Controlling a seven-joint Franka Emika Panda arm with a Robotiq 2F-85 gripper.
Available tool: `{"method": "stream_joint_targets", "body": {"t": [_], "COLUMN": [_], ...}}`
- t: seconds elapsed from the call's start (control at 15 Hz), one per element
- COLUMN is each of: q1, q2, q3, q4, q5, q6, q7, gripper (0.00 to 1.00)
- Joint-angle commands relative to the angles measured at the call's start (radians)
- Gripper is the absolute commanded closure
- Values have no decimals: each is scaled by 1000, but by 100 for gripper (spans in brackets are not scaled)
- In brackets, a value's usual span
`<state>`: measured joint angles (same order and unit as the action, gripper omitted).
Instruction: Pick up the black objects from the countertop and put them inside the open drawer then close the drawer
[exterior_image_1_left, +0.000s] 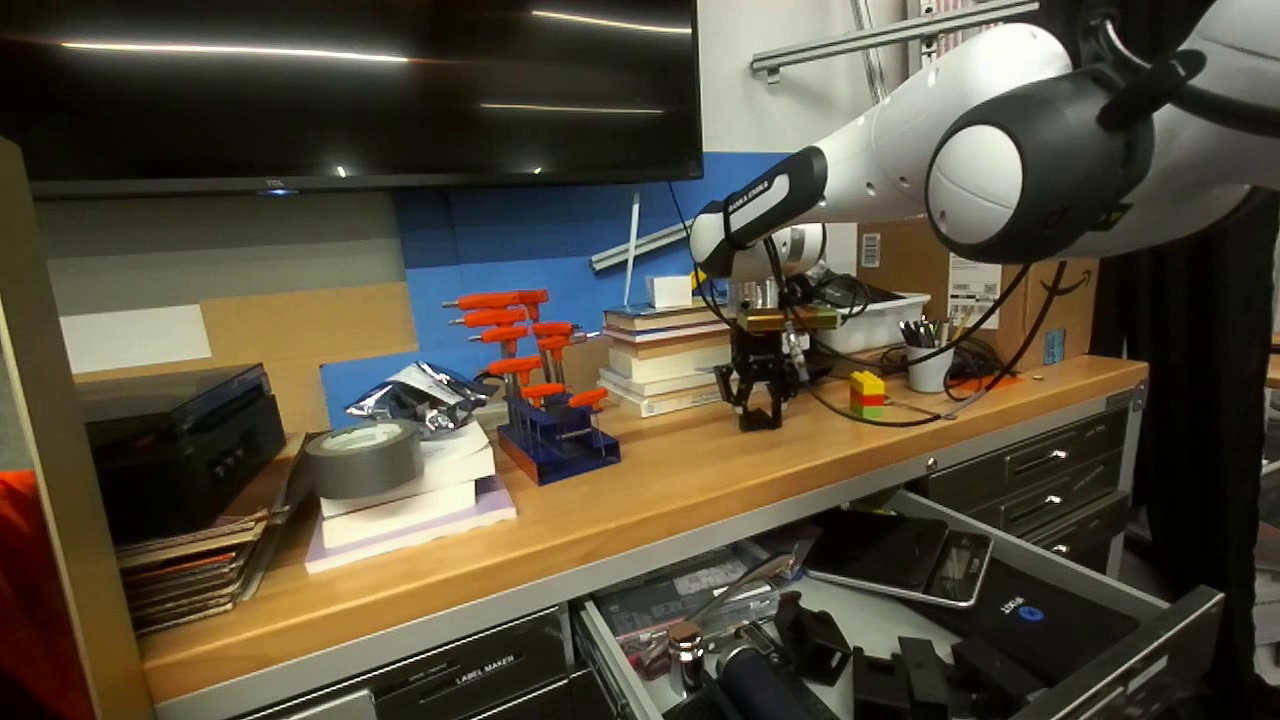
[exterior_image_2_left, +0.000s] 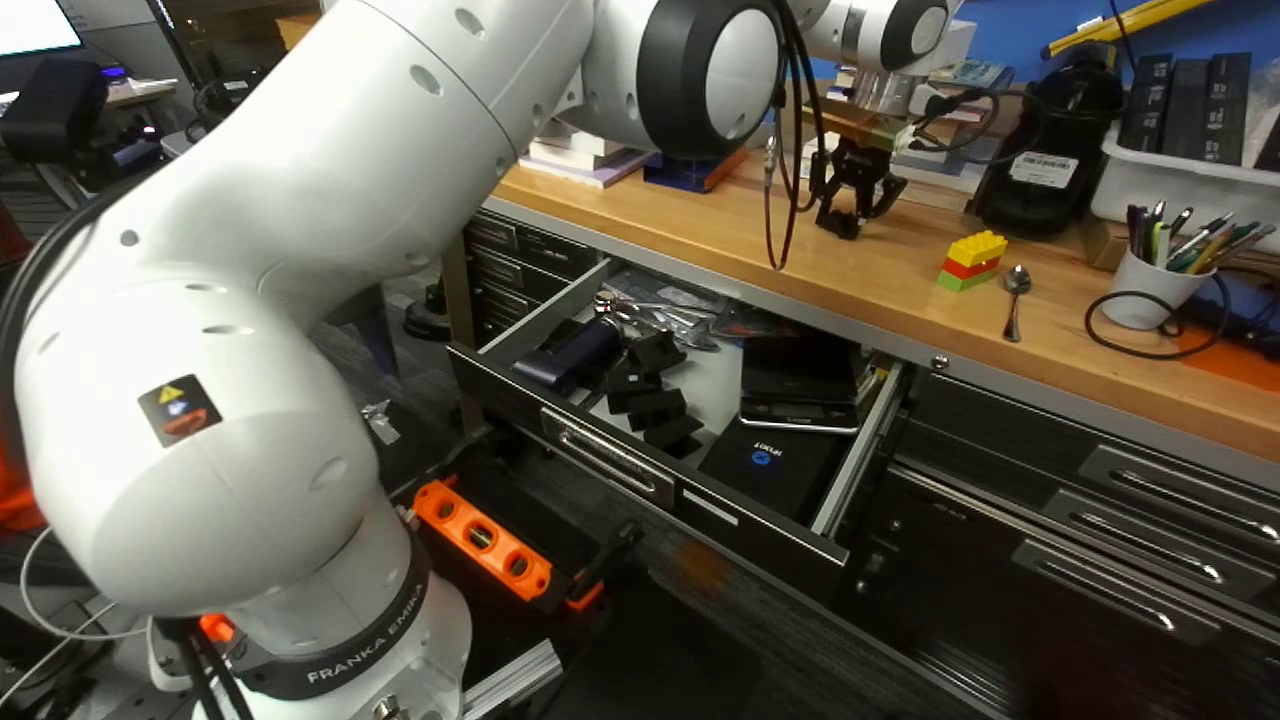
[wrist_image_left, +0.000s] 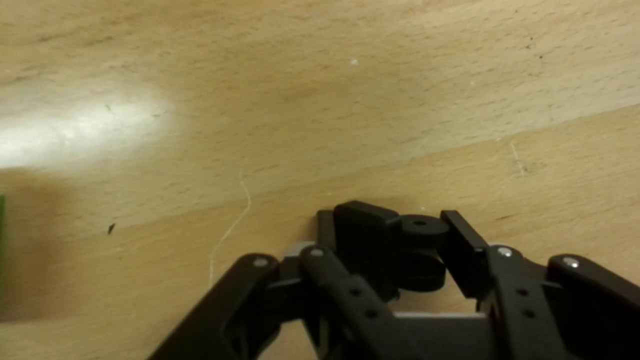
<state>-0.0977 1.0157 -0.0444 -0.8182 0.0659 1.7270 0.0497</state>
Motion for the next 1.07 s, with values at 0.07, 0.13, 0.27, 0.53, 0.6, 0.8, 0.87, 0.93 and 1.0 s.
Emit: {"method": "stream_joint_targets", "body": {"t": [0.07,0.13,0.27,0.53,0.6,0.8,0.87,0.93,1.0], "q1": [42,53,75,113,123,144,151,154,160], "q2": [-135,-170,-244,-368,-400,-484,-512,-538,-565], "q3": [-36,-39,-41,-27,-25,-21,-21,-17,-17], "q4": [-161,-210,-309,-476,-522,-658,-704,-752,-801], "q5": [-36,-38,-37,-30,-26,-8,-4,5,9], "q6": [-30,-22,-5,58,85,160,176,183,199], "q7": [76,91,125,207,229,305,334,352,376], "gripper": [70,70,70,70,70,70,70,70,70]}}
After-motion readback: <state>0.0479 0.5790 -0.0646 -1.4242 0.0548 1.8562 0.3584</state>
